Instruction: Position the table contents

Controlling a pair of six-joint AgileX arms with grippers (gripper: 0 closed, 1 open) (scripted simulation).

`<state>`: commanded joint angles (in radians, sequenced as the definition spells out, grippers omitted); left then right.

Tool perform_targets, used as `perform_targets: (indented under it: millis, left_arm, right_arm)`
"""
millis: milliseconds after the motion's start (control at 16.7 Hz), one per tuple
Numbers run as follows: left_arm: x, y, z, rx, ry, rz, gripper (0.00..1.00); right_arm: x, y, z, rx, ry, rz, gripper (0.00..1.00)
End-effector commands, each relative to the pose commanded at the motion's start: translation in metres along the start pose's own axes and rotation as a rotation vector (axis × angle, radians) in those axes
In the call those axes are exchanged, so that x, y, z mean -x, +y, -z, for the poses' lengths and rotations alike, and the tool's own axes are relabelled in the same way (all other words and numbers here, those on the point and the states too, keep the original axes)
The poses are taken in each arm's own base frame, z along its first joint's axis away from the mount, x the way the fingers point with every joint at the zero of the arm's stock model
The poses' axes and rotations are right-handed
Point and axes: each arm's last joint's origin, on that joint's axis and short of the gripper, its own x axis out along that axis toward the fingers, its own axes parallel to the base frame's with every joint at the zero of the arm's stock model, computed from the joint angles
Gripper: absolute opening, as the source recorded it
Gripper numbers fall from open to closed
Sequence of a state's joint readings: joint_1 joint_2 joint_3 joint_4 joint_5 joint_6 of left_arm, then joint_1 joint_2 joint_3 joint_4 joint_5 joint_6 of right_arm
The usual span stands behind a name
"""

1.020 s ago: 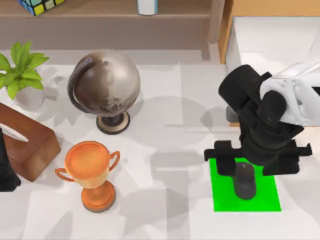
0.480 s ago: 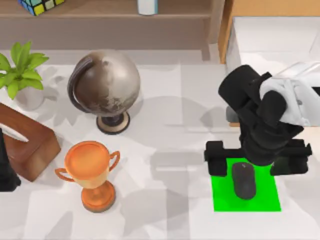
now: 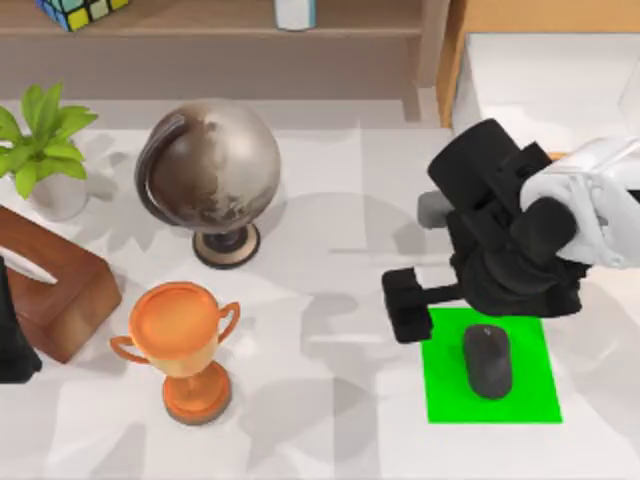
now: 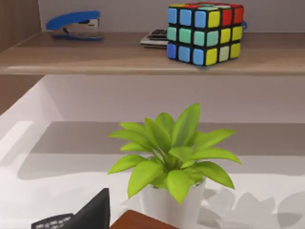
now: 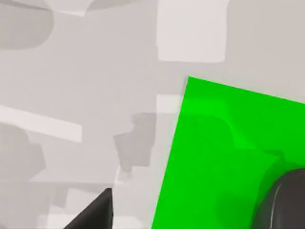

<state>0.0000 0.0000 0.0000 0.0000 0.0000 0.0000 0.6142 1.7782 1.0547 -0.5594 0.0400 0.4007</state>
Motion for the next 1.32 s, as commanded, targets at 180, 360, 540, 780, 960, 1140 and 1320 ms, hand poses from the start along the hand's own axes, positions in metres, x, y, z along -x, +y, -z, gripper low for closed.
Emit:
perform_targets:
  millis: [180, 360, 540, 780, 960, 1140, 1320]
  left_arm:
    - [0.0, 0.0, 0.0, 0.0, 0.0, 0.0, 1.0]
    - [0.0, 0.0, 0.0, 0.0, 0.0, 0.0, 1.0]
    - [0.0, 0.0, 0.0, 0.0, 0.0, 0.0, 1.0]
    - [0.0, 0.0, 0.0, 0.0, 0.0, 0.0, 1.0]
    - [0.0, 0.0, 0.0, 0.0, 0.0, 0.0, 1.0]
    - [0.0, 0.0, 0.0, 0.0, 0.0, 0.0, 1.0]
    - [0.0, 0.0, 0.0, 0.0, 0.0, 0.0, 1.0]
  right_arm:
    - [-0.003, 0.011, -0.003, 0.199, -0.179, -0.077, 1.0]
    - [-0.006, 0.021, -0.004, 0.436, -0.404, -0.114, 1.0]
    - [-0.008, 0.024, -0.001, 0.672, -0.648, -0.076, 1.0]
    - [-0.012, 0.009, 0.007, 0.927, -0.937, 0.132, 1.0]
    - [-0.016, -0.016, 0.019, 1.061, -1.064, 0.382, 1.0]
    - [-0.021, -0.045, 0.038, 1.154, -1.073, 0.655, 1.0]
    - [-0.027, -0.075, 0.059, 1.215, -0.986, 0.896, 1.0]
